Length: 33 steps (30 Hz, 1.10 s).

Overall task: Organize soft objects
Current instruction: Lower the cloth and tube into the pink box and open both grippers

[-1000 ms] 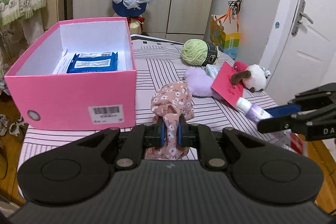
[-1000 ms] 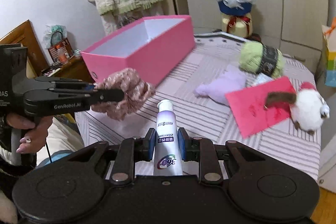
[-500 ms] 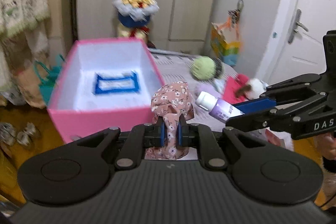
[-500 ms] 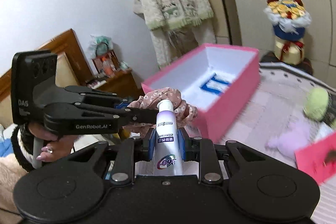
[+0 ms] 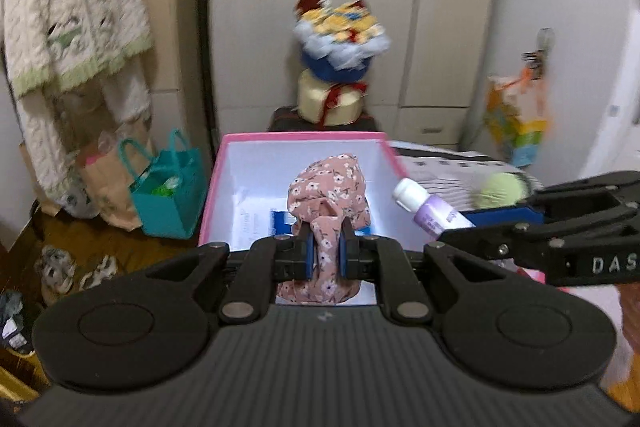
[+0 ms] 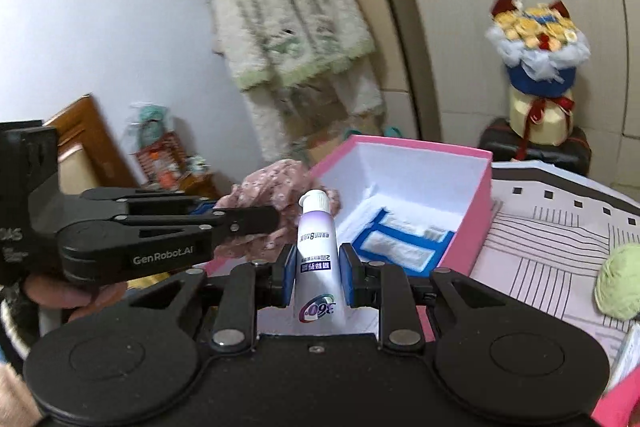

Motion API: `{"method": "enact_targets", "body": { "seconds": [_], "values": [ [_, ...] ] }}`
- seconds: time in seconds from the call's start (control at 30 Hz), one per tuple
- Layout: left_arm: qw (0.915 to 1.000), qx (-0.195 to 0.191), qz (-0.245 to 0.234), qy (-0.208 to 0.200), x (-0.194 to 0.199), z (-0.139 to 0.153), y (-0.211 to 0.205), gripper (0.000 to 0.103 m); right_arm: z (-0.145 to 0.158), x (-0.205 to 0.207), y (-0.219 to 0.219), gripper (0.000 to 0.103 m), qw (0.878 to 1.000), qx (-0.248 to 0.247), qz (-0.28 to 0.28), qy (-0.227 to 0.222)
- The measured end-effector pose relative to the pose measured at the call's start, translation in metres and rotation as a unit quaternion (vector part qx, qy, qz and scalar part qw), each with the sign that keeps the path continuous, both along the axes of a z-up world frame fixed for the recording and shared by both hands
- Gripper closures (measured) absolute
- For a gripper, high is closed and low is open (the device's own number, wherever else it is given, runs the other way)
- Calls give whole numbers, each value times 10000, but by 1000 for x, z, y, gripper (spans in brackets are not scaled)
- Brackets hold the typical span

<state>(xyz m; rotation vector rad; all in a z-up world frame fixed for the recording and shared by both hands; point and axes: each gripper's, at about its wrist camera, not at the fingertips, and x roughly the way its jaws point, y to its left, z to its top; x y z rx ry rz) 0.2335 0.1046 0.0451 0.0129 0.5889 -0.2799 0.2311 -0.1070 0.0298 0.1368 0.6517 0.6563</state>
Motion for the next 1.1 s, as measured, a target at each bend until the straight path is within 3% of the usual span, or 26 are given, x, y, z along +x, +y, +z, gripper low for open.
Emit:
{"method": "enact_targets", "body": {
  "seconds": [0.17,0.27,0.53,0.67,0.73,0.97,1.1],
  "values": [
    [9978,49,175,630,67,-23,-5,92,-20,66,20,76,9984,-236,-189,478],
    [9964,222,294,765,94,-34,-14,93,-33,97,31,76,9964,-443,-285,666],
    [9928,269,519,1042,126,-51,-12,92,-52,142,43,76,9931,-820,-266,794],
    [9927,294,615,993,128,-52,-8,82,-49,144,48,76,9937,-992,-205,472],
    [9936,353,650,849,123,-50,-7,68,-47,142,46,76,9939,-1006,-206,413],
    [9966,380,540,499,89,-33,4,60,-36,112,31,75,9942,-1016,-48,363],
    [9972,534,409,314,63,-20,7,53,-25,86,26,63,9926,-1170,15,316]
  ]
}}
